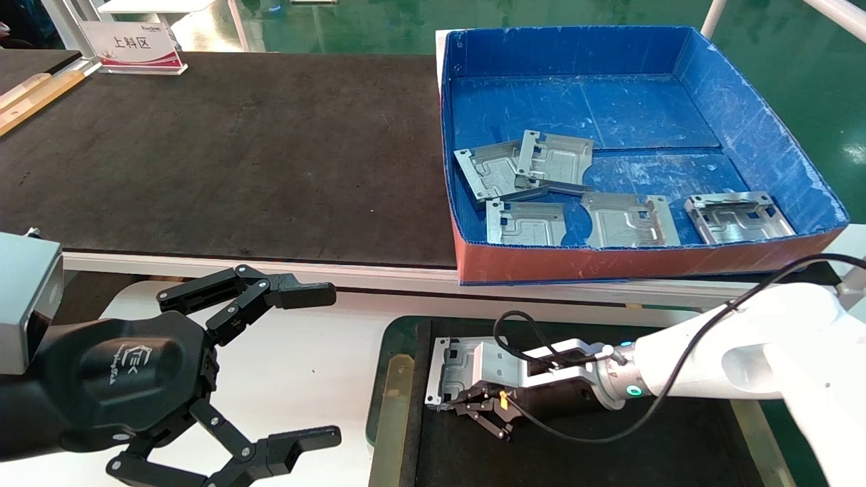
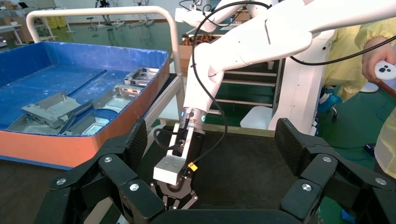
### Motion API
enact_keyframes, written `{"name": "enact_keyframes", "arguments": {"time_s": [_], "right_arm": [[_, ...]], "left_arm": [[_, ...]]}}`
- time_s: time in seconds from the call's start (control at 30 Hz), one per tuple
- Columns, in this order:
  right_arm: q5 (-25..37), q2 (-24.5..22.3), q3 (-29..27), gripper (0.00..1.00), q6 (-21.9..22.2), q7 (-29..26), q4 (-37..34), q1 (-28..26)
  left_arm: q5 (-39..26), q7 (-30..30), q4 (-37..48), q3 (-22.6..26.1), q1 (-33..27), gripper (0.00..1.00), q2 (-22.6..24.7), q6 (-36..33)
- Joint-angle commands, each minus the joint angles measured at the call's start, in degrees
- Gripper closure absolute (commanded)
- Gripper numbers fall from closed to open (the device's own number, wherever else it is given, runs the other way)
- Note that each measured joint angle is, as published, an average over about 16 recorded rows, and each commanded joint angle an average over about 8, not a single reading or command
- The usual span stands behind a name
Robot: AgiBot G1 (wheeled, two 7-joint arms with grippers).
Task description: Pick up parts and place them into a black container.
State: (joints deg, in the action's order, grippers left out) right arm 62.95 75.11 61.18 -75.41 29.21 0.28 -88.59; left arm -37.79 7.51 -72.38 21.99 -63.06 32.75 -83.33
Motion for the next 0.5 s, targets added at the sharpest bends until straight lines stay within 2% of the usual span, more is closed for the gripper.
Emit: {"name": "enact_keyframes", "arguments": {"time_s": [0.03, 0.23, 0.27, 0.5], "right_arm": [[0.1, 0.1, 0.0, 0.84, -0.1, -0.1, 0.1, 0.1], [-0.8, -0.3, -0.5, 0.09, -1.1, -0.3, 0.1, 0.1], [-0.9, -0.4, -0.6, 0.00, -1.2, -0.2, 0.1, 0.0], [-0.8, -0.6, -0.5, 0.00, -2.1, 0.3, 0.2, -0.2]], "left_arm": [[0.0, 0.0, 0.0, 0.0, 0.0, 0.00, 0.0, 0.0], [0.0, 0.0, 0.0, 0.0, 0.0, 0.00, 0.0, 0.0], [0.0, 0.0, 0.0, 0.0, 0.0, 0.00, 0.0, 0.0], [0.0, 0.0, 0.0, 0.0, 0.0, 0.00, 0.0, 0.0]]}}
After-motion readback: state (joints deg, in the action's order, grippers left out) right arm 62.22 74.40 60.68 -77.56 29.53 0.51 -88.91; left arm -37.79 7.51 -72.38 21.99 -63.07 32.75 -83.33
